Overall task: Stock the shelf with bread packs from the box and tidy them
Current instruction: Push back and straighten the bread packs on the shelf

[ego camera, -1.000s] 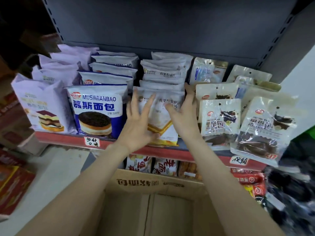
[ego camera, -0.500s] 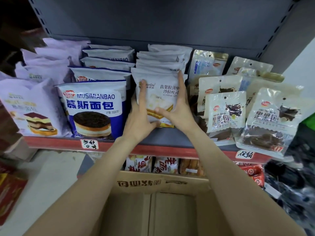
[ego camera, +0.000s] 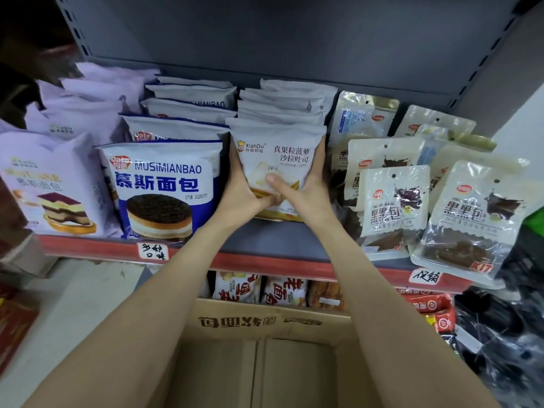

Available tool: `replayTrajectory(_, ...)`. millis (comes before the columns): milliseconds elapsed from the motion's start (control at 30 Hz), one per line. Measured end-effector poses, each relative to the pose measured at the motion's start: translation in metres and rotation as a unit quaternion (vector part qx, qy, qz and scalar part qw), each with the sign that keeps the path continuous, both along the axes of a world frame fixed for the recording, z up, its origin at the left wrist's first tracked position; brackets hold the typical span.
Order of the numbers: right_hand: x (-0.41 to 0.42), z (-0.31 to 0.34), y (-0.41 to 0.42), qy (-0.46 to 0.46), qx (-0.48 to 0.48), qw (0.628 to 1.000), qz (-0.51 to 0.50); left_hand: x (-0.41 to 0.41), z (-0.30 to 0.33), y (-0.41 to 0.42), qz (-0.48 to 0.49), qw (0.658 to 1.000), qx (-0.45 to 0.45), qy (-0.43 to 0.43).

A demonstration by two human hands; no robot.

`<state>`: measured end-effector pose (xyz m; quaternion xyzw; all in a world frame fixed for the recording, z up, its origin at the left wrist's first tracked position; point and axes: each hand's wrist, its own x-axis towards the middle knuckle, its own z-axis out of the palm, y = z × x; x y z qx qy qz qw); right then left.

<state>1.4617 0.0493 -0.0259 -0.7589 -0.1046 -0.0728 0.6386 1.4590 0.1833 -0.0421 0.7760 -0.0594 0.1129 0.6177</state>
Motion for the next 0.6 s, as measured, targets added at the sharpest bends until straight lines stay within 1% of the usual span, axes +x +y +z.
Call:
replayTrajectory(67,0.002,0.0,0.0,0.008,-0.027,1.0,-0.01,-0.002,-0.001,0.0,0.008,1.0,0.0,0.008)
replayTrajectory(133,0.001,0.002,-0.001,0.02,-0.026,0.999,-0.015,-0.009,0.002,-0.005,0.031,0.999,0.015,0.011)
replayTrajectory(200,-0.008,0.012,-0.003,-0.003,-0.037,0.999,-0.018,-0.02,0.01,-0.011,0.068,0.997,0.048,-0.009)
replayTrajectory(300,-0.028,0.034,-0.009,-0.07,-0.116,0.99,-0.037,-0.048,0.024,-0.02,0.105,0.987,0.114,-0.032)
replayTrajectory(367,-0.035,0.058,-0.016,-0.097,-0.186,0.976,-0.05,-0.065,0.037,-0.021,0.112,0.974,0.179,-0.077)
replayTrajectory(400,-0.033,0.072,-0.021,-0.108,-0.215,0.969,-0.061,-0.068,0.045,-0.019,0.115,0.959,0.228,-0.124)
replayTrajectory(433,-0.024,0.084,-0.025,-0.126,-0.239,0.96,-0.071,-0.065,0.054,-0.015,0.116,0.935,0.286,-0.176)
replayTrajectory(467,-0.013,0.097,-0.028,-0.141,-0.262,0.952,-0.075,-0.057,0.06,-0.012,0.112,0.904,0.351,-0.219)
replayTrajectory(500,0.002,0.106,-0.031,-0.148,-0.291,0.942,-0.074,-0.046,0.065,-0.009,0.103,0.872,0.414,-0.24)
replayTrajectory(533,0.02,0.114,-0.033,-0.149,-0.328,0.93,-0.07,-0.034,0.071,-0.008,0.086,0.849,0.469,-0.23)
replayTrajectory(600,0.06,0.119,-0.035,-0.147,-0.392,0.906,-0.054,-0.014,0.084,-0.008,0.048,0.822,0.55,-0.143)
